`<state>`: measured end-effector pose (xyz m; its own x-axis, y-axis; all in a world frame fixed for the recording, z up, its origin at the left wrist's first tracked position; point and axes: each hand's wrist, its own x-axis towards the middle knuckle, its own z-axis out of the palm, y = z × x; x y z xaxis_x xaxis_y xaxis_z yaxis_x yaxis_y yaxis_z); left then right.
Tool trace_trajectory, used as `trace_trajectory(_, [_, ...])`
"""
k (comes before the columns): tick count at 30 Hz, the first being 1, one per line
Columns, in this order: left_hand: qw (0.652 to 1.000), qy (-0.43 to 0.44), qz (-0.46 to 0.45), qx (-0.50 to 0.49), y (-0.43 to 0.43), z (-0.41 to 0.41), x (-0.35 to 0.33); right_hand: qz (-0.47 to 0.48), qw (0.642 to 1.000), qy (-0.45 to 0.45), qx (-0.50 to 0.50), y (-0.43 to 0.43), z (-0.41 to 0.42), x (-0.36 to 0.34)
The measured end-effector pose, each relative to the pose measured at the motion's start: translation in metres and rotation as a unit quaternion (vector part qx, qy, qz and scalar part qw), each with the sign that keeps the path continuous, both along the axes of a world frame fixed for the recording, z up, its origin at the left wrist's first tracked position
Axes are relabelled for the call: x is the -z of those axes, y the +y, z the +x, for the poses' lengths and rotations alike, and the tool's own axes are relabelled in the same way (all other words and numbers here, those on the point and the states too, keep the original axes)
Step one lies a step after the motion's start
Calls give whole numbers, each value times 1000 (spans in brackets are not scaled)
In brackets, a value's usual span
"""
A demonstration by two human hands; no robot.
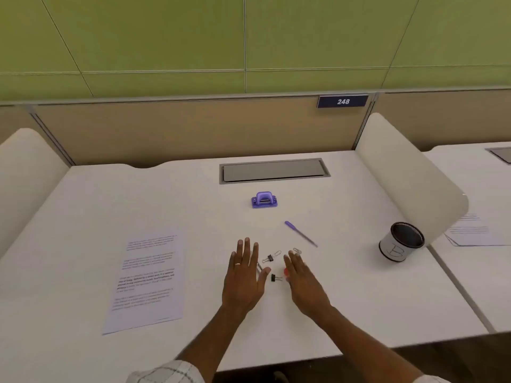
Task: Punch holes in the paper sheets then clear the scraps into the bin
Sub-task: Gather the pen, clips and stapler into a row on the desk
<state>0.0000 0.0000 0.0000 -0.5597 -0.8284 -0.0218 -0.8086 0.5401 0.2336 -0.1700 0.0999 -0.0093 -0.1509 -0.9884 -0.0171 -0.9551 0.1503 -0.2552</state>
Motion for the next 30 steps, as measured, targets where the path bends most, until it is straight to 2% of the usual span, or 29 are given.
trace_trajectory(7, [997,-9,58,-57,9,-21,11,11,998,-23,-55,-3,-16,13])
trace_trajectory(16, [987,9,127,-96,4,-33,19,-3,996,-41,-73,-8,-23,11])
trace_trajectory(21, [984,12,128,-125,-6,-39,19,-8,998,-23,-60,-15,-26,7])
trace_trajectory(26, [967,106,158,-171,-13,-37,18,0,998,-5,-67,-28,-31,6])
trace_trajectory(30, [909,261,204,-252,-15,-29,13,-13,997,12,-73,-38,-33,10])
